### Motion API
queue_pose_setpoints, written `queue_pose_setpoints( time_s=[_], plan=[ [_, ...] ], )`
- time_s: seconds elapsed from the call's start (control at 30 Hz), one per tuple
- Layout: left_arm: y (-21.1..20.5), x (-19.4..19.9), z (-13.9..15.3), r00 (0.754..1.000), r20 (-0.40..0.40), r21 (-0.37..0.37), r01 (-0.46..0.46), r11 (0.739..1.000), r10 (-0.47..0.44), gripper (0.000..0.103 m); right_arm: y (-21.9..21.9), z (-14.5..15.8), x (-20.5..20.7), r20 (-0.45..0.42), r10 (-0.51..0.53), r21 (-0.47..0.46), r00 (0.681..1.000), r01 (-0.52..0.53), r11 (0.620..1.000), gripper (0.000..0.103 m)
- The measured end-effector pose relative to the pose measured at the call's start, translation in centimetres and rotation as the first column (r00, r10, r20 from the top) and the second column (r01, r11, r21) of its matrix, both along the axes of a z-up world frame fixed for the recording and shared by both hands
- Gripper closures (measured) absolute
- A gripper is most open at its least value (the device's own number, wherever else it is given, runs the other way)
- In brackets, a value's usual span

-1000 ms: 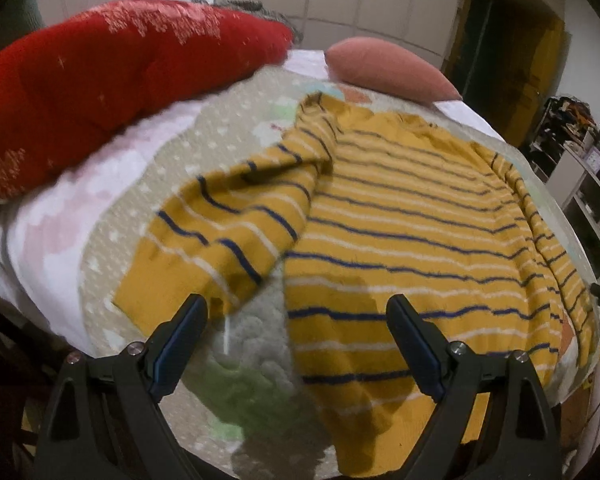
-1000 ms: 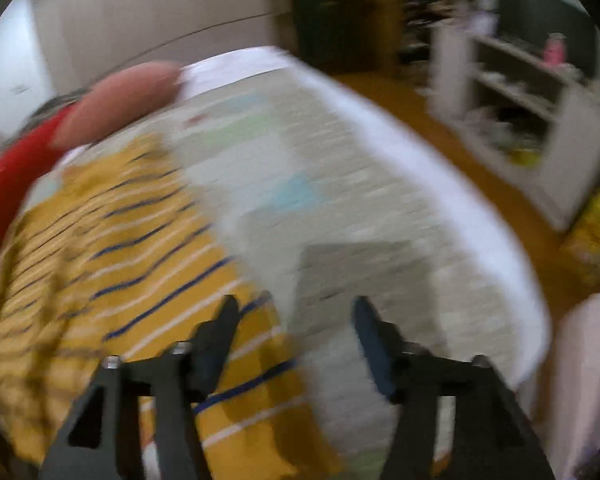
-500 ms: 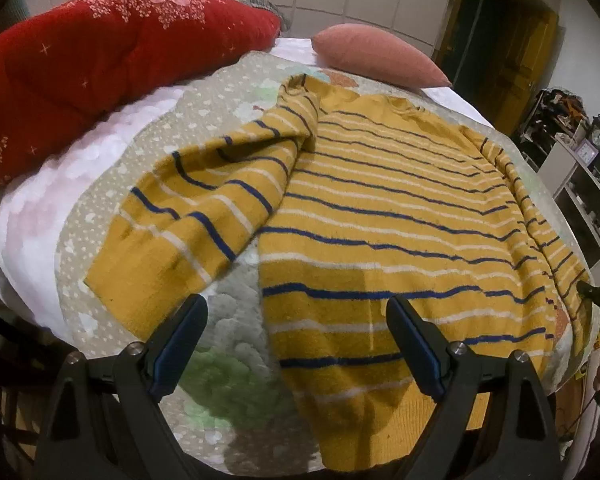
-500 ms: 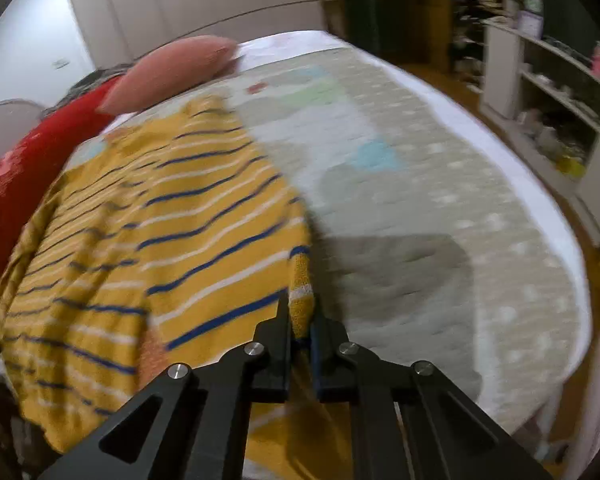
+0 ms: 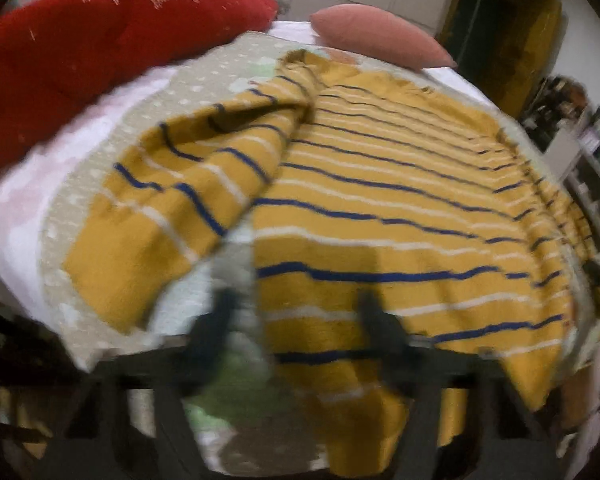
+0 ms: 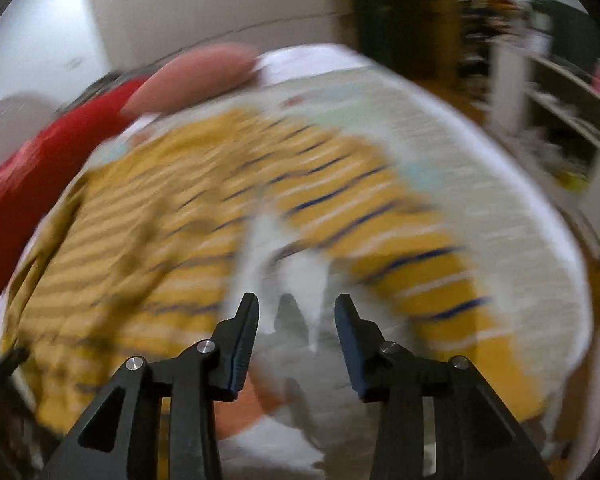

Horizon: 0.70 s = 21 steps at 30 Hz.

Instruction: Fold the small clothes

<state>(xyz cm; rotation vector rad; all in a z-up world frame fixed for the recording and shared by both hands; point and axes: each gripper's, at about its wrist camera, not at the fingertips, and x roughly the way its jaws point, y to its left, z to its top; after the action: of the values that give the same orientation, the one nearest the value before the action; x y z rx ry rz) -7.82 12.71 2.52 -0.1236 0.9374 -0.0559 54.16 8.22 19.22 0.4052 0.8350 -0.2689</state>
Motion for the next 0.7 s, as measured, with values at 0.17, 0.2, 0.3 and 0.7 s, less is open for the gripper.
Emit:
queue_pose_setpoints(
  time_s=[0.17,0.2,0.3,0.7],
  plan=[
    [5.8,-1.5,1.5,0.988,0.028,-0.071,-0.149,0.986,0.151,0.067,4.6,-0.6,2.2,-0.008,0.097,-0.055,0.995,-0.097,0.994,0.060],
    [7.2,-1.9,1.9,0.980,0.050,-0.068,-0.190,0.980,0.193,0.066,4.9,-0.7,2.6,-0.009,0.107,-0.058,0.994,-0.107,0.993,0.060],
    [10.8,-2.7,3.1,0.965,0.089,-0.106,-0.239,0.965,0.248,0.040,5.3,-1.1,3.2,-0.009,0.119,-0.046,0.993,-0.119,0.992,0.052],
    [10.7,0.9,1.1,0.990,0.091,-0.090,-0.097,0.991,0.105,0.015,6.2,-2.2,2.9,-0.040,0.131,-0.020,0.991,-0.132,0.991,0.050]
  ],
)
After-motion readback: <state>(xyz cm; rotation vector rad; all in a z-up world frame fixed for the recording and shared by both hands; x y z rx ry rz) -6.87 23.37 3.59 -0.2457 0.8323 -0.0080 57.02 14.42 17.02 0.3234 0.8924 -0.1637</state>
